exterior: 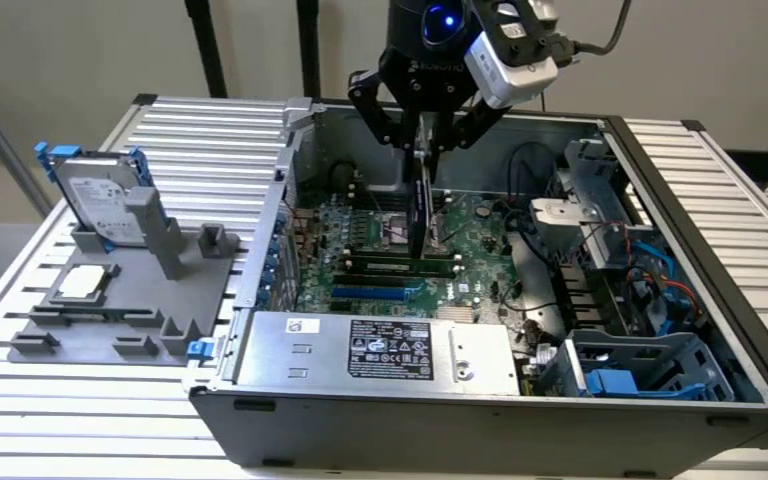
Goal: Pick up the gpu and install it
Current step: 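Insert the gpu into the slot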
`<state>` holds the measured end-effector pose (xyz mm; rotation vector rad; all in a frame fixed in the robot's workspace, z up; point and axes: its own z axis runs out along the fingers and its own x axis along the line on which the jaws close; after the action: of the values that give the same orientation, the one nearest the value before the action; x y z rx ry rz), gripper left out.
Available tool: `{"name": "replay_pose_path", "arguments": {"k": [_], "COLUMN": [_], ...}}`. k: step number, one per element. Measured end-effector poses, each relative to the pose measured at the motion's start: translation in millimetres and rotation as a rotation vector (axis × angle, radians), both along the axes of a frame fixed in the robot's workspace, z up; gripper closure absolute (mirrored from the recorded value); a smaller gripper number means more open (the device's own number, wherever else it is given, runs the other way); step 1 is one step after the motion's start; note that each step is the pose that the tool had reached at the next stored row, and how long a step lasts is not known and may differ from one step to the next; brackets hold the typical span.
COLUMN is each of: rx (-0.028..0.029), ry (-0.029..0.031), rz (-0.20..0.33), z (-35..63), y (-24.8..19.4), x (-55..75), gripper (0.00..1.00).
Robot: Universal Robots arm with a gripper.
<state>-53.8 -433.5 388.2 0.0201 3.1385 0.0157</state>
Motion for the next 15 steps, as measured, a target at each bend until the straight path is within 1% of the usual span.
{"name": "replay_pose_path", "arguments": {"k": [6, 15], "rx": [0.0001, 0.0000], "ry": [0.0005, 0.0006], "rz": [0.006, 0.168], "z": [0.0, -1.2], "y": [0.0, 0.0], "x": [0.9, 0.9], "gripper": [1.00, 1.00]}}
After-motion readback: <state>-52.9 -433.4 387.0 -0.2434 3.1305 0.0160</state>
